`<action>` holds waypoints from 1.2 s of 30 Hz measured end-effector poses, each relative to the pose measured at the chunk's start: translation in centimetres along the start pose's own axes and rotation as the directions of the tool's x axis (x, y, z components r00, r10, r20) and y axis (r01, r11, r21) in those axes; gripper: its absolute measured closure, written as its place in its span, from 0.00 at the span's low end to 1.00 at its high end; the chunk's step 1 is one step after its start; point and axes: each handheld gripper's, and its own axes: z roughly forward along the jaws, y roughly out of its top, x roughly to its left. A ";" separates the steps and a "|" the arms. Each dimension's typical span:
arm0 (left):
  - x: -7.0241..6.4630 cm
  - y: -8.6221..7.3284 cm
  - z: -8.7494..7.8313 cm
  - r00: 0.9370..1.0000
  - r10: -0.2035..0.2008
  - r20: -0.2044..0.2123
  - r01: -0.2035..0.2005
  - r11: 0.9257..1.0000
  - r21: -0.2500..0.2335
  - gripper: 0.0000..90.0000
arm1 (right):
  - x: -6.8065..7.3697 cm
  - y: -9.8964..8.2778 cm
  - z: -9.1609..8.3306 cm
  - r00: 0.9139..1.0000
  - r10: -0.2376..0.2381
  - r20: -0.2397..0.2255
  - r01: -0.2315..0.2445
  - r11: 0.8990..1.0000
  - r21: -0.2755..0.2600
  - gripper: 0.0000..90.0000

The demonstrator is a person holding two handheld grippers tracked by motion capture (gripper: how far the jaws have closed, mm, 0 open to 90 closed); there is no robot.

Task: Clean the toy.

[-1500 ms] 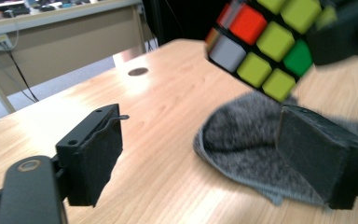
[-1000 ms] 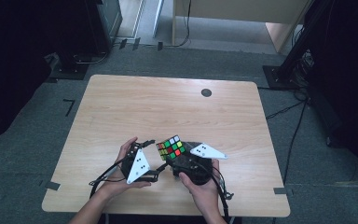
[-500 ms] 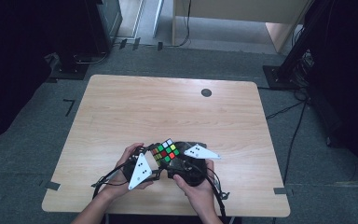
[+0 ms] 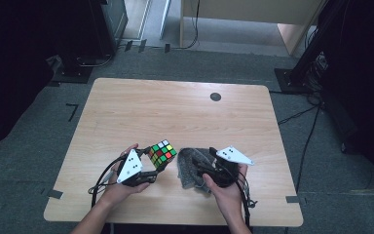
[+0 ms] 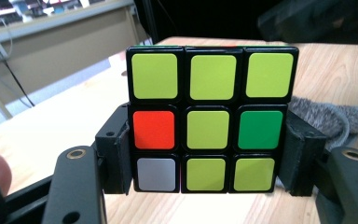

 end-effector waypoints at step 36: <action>0.9 -0.1 -1.3 0.990 -0.140 0.015 0.140 0.990 -0.002 0.38 | 0.4 -5.9 5.9 0.944 -0.291 0.155 0.247 0.936 0.252 0.61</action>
